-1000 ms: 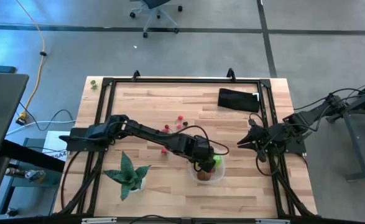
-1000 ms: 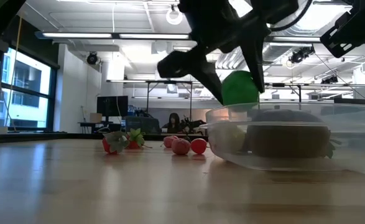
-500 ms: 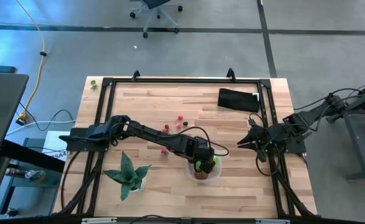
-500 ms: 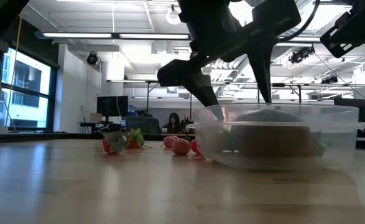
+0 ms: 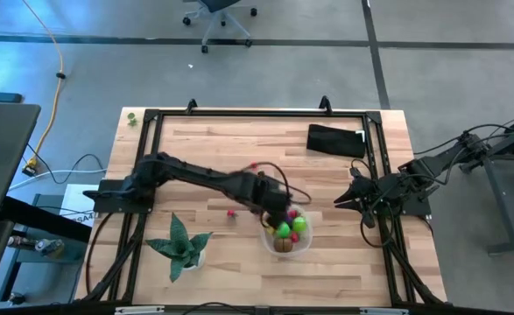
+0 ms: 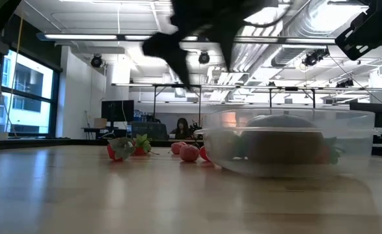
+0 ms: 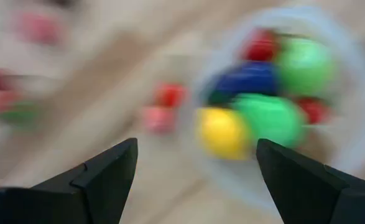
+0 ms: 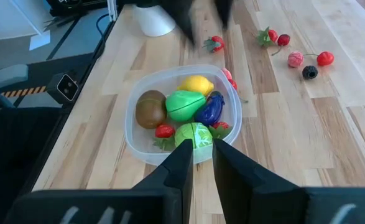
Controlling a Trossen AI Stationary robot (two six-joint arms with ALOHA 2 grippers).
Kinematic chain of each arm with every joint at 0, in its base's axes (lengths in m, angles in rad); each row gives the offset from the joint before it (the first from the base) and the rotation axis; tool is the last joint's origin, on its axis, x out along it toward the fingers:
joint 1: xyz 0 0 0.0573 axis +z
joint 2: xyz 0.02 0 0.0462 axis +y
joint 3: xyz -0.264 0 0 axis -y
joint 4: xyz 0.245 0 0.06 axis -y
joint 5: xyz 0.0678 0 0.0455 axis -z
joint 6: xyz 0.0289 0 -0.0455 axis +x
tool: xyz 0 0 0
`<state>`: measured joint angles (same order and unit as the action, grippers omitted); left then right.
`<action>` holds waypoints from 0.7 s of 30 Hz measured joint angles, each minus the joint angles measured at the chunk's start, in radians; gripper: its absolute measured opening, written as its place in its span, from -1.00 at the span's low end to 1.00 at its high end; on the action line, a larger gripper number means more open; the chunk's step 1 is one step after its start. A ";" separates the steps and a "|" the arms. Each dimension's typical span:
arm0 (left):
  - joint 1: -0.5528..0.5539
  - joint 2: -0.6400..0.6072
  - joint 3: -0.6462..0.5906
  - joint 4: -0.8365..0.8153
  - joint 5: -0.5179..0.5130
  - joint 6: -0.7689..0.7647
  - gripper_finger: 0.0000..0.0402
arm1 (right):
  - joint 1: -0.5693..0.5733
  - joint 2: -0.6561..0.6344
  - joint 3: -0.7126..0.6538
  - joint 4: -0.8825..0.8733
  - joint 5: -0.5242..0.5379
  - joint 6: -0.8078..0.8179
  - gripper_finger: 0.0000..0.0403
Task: Pick and placing Produce into tupperware
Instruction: Put the top strawberry into the bin
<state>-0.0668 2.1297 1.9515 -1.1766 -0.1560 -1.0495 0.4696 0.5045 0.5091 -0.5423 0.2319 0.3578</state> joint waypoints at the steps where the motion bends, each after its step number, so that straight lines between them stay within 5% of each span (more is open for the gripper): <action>1: 0.009 -0.014 0.001 -0.066 -0.032 0.003 0.59 | 0.000 0.000 0.000 0.000 0.000 0.000 -0.75; 7: 0.078 -0.032 -0.002 -0.387 -0.067 -0.036 0.59 | 0.000 0.000 0.000 0.000 0.000 0.000 -0.75; 21: 0.202 -0.036 -0.198 -0.232 -0.003 -0.099 0.59 | 0.000 0.000 0.000 0.000 0.000 0.000 -0.75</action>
<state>0.1349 2.0941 1.7533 -1.4082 -0.1594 -1.1481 0.4694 0.5041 0.5091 -0.5423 0.2321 0.3580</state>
